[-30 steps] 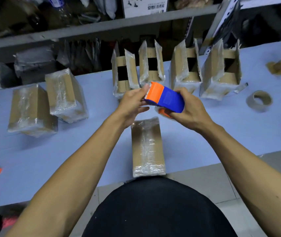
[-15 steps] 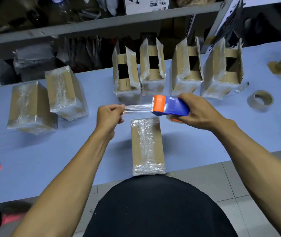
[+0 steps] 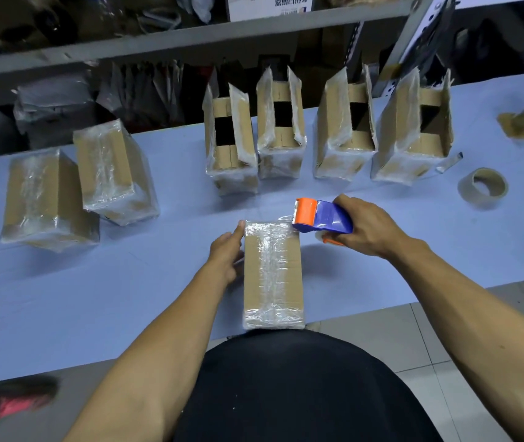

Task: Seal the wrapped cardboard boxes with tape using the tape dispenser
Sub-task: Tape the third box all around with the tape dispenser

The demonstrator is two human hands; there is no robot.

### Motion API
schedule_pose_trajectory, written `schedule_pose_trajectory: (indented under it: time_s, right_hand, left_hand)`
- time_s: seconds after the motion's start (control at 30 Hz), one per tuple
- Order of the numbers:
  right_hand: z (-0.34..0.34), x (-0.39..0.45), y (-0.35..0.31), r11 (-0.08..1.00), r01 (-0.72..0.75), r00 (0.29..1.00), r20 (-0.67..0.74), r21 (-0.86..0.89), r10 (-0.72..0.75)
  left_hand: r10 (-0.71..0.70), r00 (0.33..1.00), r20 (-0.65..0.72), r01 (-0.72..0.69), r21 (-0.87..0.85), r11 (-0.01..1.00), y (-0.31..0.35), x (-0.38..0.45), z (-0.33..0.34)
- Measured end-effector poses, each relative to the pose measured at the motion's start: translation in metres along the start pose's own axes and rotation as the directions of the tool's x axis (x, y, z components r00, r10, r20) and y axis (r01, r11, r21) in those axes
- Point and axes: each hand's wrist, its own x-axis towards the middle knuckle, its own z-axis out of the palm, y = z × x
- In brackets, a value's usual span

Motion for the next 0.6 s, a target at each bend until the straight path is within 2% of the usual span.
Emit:
schedule_pose_trajectory:
  time_s: [0.1,0.2,0.27,0.37,0.47,0.53,0.6]
  right_hand:
    - [-0.001,0.005,-0.003,0.996,-0.037,0.999,0.020,-0.075,0.039]
    - [0.001,0.010,-0.007,0.991,-0.020,0.998,0.051,-0.135,0.027]
    - [0.002,0.009,-0.003,0.994,0.004,0.998,0.067,-0.112,0.003]
    - [0.001,0.000,0.009,0.999,0.041,0.994,0.103,-0.019,-0.039]
    - [-0.007,-0.016,0.030,1.000,-0.013,0.991,0.136,0.016,0.011]
    - [-0.010,-0.021,0.040,0.998,-0.045,0.987,0.151,-0.033,0.050]
    - [-0.003,-0.014,0.033,0.986,-0.031,0.989,0.138,-0.166,0.055]
  left_hand:
    - [0.119,0.992,-0.051,-0.111,0.138,0.984,0.005,0.002,0.005]
    - [0.256,0.966,0.027,-0.252,0.308,0.917,0.005,-0.003,0.019]
    - [0.310,0.948,0.074,-0.312,0.414,0.855,0.000,-0.005,0.022]
    - [0.315,0.945,0.093,-0.326,0.387,0.863,0.000,-0.001,0.017]
    - [0.307,0.947,0.097,-0.320,0.371,0.871,0.002,-0.001,0.014]
    - [0.312,0.945,0.103,-0.327,0.370,0.870,0.001,-0.002,0.017]
    - [0.323,0.941,0.105,-0.338,0.377,0.862,0.001,-0.004,0.020]
